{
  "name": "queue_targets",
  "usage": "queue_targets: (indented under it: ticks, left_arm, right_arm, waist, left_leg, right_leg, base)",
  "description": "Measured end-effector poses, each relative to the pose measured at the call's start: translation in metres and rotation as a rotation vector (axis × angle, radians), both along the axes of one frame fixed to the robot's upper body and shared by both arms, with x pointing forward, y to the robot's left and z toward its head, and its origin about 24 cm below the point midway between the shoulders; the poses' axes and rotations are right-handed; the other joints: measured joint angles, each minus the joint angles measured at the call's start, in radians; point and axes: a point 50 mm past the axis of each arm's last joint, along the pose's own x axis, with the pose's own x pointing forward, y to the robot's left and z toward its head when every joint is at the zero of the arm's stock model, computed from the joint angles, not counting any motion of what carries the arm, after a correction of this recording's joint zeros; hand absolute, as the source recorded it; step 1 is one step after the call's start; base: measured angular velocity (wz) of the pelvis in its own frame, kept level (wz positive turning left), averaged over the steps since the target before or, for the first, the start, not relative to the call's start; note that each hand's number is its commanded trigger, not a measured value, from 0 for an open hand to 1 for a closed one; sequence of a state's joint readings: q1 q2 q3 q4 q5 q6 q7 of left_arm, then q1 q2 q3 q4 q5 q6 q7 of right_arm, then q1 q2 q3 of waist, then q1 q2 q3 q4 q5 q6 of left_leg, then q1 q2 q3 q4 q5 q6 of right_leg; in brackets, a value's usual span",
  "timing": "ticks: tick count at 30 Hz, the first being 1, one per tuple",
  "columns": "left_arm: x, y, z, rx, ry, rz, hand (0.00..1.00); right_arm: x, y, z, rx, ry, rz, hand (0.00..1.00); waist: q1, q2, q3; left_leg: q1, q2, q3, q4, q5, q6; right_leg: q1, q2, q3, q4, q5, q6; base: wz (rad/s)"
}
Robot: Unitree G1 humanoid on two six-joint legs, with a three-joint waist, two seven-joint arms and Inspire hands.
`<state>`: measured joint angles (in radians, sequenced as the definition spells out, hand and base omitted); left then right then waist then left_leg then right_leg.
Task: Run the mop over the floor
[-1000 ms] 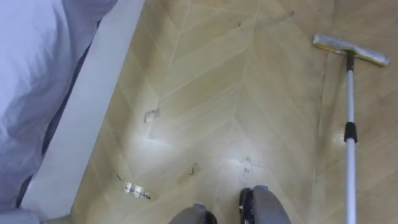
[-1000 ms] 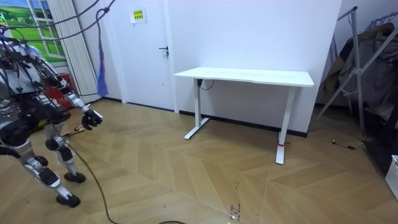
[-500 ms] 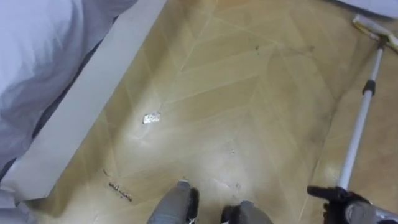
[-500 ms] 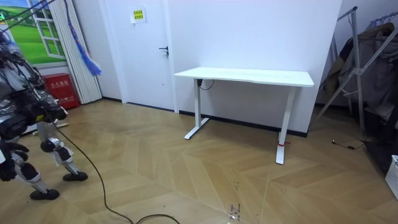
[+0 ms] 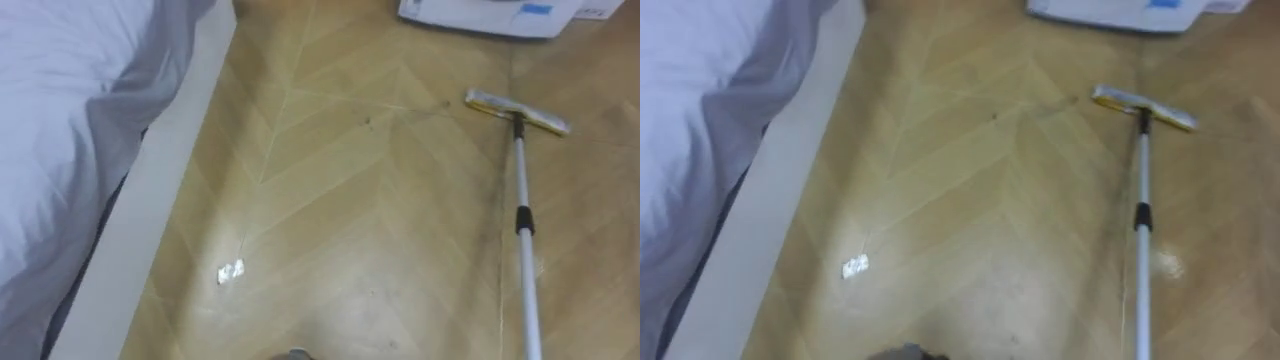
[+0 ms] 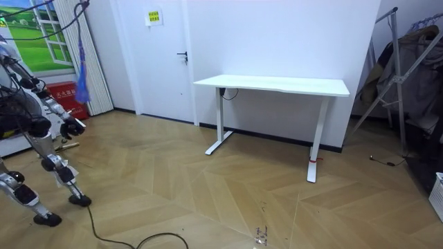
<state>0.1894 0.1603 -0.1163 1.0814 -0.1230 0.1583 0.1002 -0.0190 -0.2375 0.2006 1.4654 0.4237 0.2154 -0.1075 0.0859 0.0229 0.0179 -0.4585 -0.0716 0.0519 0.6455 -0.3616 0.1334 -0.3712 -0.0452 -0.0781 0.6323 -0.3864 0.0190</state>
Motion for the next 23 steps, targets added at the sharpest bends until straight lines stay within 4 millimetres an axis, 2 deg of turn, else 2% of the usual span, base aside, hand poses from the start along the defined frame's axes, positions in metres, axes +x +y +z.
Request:
queue_targets:
  ticks: [1,4,7,10,14,17,19,23]
  left_arm:
    - [0.0,0.003,0.001,0.013,0.0,0.0,0.0]
    - [-0.008,0.007,0.0,0.027,0.027,0.04,0.0]
    - [-0.017,0.013,0.001,0.047,0.064,0.089,0.0]
    - [-0.022,0.015,0.001,0.061,0.089,0.077,0.0]
    - [-0.02,0.014,0.001,0.073,0.092,0.044,0.0]
    - [-0.021,0.012,0.001,0.068,0.089,0.071,0.0]
    - [-0.021,0.012,0.001,0.065,0.092,0.082,0.0]
    - [-0.026,0.011,0.0,0.064,0.112,0.091,0.0]
  right_arm:
    - [0.002,0.001,0.0,0.011,-0.004,-0.003,1.0]
    - [-0.001,0.003,-0.001,0.043,0.001,-0.034,1.0]
    - [0.004,0.006,-0.002,0.074,-0.024,-0.047,1.0]
    - [0.01,0.009,-0.002,0.104,-0.064,-0.051,1.0]
    - [0.013,0.014,-0.004,0.139,-0.09,-0.052,1.0]
    - [0.004,0.022,-0.007,0.169,-0.095,-0.069,1.0]
    - [0.001,0.029,-0.009,0.199,-0.103,-0.087,1.0]
    - [-0.004,0.031,-0.009,0.215,-0.11,-0.091,1.0]
  waist:
    - [-0.003,-0.011,0.0006]
    - [0.0,-0.027,0.0013]
    - [0.0,-0.046,0.0003]
    - [-0.002,-0.051,-0.0026]
    - [-0.002,-0.057,-0.0042]
    - [-0.009,-0.053,-0.0006]
    - [-0.015,-0.052,-0.0025]
    - [-0.022,-0.044,-0.0037]
  left_leg:
    - [0.052,-0.011,-0.011,-0.065,0.028,-0.004]
    - [0.157,-0.008,-0.032,-0.172,0.072,-0.014]
    - [0.229,-0.005,-0.06,-0.22,0.085,-0.03]
    - [0.274,0.007,-0.065,-0.242,0.089,-0.037]
    - [0.319,0.012,-0.058,-0.267,0.091,-0.045]
    - [0.361,0.011,-0.058,-0.278,0.089,-0.047]
    - [0.374,0.01,-0.057,-0.287,0.089,-0.047]
    - [0.408,0.011,-0.048,-0.303,0.089,-0.047]
  right_leg:
    - [0.051,-0.009,-0.018,-0.056,0.02,-0.003]
    - [0.17,-0.004,-0.065,-0.199,0.072,-0.014]
    - [0.269,0.012,-0.088,-0.294,0.097,-0.022]
    - [0.341,0.03,-0.106,-0.365,0.126,-0.031]
    - [0.398,0.036,-0.11,-0.404,0.137,-0.037]
    - [0.444,0.034,-0.117,-0.425,0.14,-0.037]
    - [0.457,0.034,-0.118,-0.43,0.14,-0.037]
    - [0.482,0.033,-0.116,-0.432,0.14,-0.036]
  base:
    - [0.29]
    - [0.24]
    - [0.23]
    - [0.11]
    - [0.0]
    - [0.0]
    - [0.0]
    - [-0.1]
